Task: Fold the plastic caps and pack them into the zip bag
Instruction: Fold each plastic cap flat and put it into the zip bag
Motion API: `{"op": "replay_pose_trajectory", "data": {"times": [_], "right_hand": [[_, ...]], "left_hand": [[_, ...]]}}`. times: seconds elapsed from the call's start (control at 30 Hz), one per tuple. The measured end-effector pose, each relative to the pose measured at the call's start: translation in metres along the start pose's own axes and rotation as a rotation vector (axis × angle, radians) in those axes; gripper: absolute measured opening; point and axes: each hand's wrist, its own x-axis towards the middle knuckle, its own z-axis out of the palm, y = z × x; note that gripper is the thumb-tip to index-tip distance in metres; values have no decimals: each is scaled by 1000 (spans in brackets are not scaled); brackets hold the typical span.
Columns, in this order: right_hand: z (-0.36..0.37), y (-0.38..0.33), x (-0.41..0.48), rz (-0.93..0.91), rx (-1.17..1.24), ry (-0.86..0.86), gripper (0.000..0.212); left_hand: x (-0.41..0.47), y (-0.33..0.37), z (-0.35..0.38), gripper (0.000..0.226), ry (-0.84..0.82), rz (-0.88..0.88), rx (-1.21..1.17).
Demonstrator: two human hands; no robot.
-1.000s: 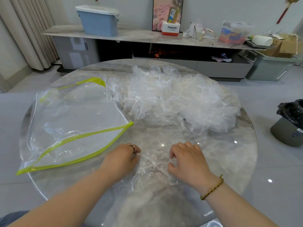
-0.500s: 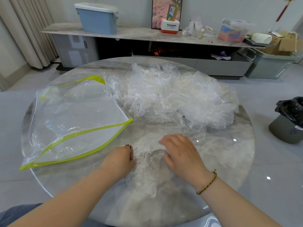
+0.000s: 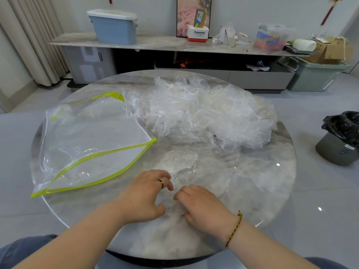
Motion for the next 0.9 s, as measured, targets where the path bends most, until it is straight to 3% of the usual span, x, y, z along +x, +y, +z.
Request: {"op": "replay_pose_trajectory", "data": {"times": [0.07,0.17,0.27,0.37,0.47,0.6,0.7,0.8,0.9], "right_hand": [[-1,2,-1,45,78,-39,44],[-5,6,-5,118,206,-6,61],[-8,11,-5,257,341,11,30],[-6,11,-1,422,511,40,14],[-4,10,5,558,684,95,16],[-3,12,15,698,781,178,6],[-3,13,19,734,638,169,22],[-7,11,23,658,289,242,37],[-4,11,25,200,-46,571,28]], "left_hand": [[-5,0,4,83,-146,-26,25],[-4,-5,8,95,-211,-46,80],[0,-2,13,76,-169,-91,84],[5,1,18,47,-98,-234,31],[10,-1,22,7,61,-387,-260],[18,-4,26,25,186,-518,-473],[21,-4,28,25,187,-532,-450],[25,-4,29,23,190,-526,-432],[27,-3,27,25,186,-527,-403]]}}
